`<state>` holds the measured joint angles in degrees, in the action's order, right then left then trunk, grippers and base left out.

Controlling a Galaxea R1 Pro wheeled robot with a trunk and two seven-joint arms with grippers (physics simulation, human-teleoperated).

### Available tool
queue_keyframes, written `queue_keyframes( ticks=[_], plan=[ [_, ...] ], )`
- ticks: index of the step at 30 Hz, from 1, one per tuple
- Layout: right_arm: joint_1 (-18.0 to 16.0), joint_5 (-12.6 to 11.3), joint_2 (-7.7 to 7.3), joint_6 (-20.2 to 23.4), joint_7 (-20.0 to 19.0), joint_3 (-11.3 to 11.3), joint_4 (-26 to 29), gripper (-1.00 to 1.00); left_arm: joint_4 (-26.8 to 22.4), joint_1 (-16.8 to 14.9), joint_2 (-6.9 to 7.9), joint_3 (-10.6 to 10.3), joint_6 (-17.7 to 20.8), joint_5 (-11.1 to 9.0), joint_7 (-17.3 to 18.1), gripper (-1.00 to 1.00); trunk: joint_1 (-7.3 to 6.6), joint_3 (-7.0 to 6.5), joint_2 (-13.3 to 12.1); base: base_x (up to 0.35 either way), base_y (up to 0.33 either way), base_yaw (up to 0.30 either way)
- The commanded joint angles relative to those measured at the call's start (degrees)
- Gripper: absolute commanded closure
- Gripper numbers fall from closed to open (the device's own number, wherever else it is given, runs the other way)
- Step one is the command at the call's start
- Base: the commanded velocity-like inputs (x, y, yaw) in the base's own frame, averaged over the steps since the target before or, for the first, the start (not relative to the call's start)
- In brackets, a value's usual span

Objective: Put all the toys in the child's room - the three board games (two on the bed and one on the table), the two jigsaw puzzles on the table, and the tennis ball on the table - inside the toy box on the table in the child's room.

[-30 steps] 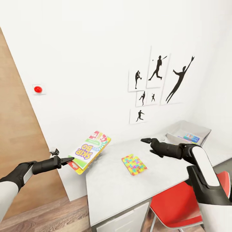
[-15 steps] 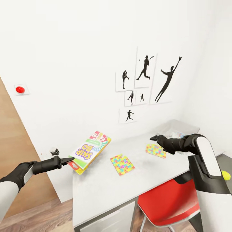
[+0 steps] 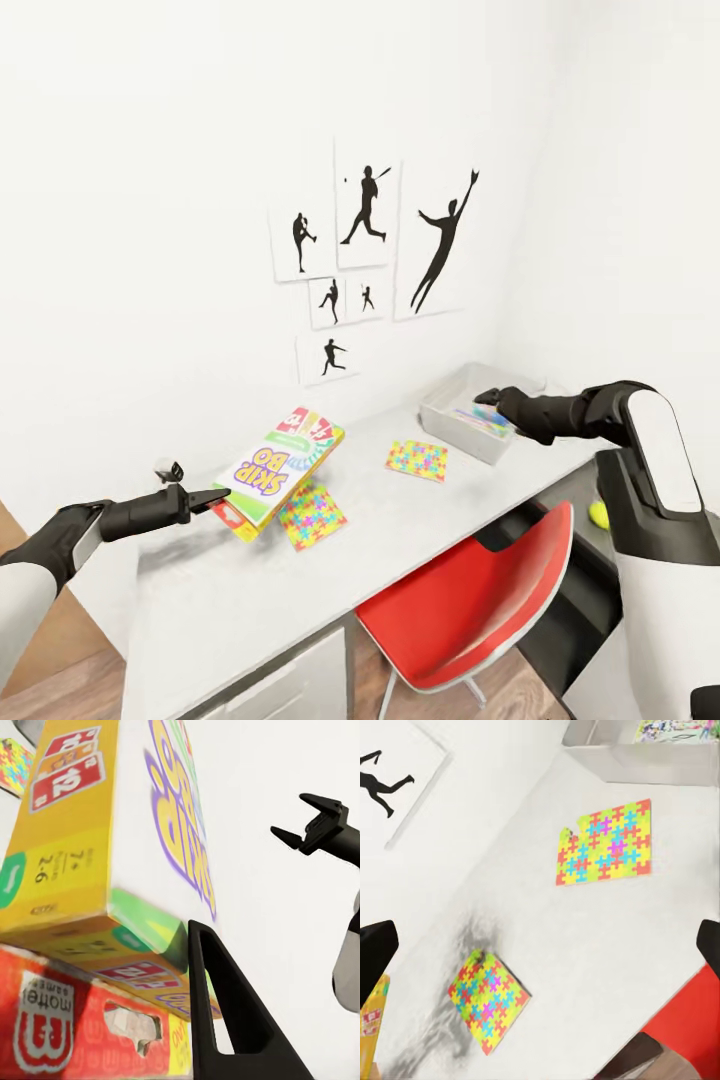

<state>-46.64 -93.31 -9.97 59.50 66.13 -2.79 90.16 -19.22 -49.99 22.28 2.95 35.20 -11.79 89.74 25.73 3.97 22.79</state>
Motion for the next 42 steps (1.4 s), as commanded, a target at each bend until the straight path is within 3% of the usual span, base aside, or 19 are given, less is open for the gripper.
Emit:
queue_keyframes(
  ticks=[1, 12, 42],
  plan=[
    [-0.76, -0.53, -0.34, 0.38, 0.62, -0.07, 0.02, -1.00, -0.03, -0.06, 0.02, 0.21, 0.57, 0.01, 0.26, 1.00, 0.06, 0.20, 0.12, 0.210, -0.097, -0.202],
    [-2.71, -0.53, -3.46, 0.29, 0.68, 0.27, 0.02, -1.00, -0.03, -0.07, -0.02, 0.22, 0.57, 0.01, 0.26, 1.00, 0.06, 1.01, 0.12, 0.185, -0.146, -0.176],
    [-2.14, -0.12, -3.03, 0.27, 0.84, 0.85, 0.02, -1.00, -0.44, -0.07, 0.03, 0.31, 0.65, 0.06, 0.26, 1.00, 0.06, 1.22, 0.12, 0.105, -0.259, -0.008]
  ],
)
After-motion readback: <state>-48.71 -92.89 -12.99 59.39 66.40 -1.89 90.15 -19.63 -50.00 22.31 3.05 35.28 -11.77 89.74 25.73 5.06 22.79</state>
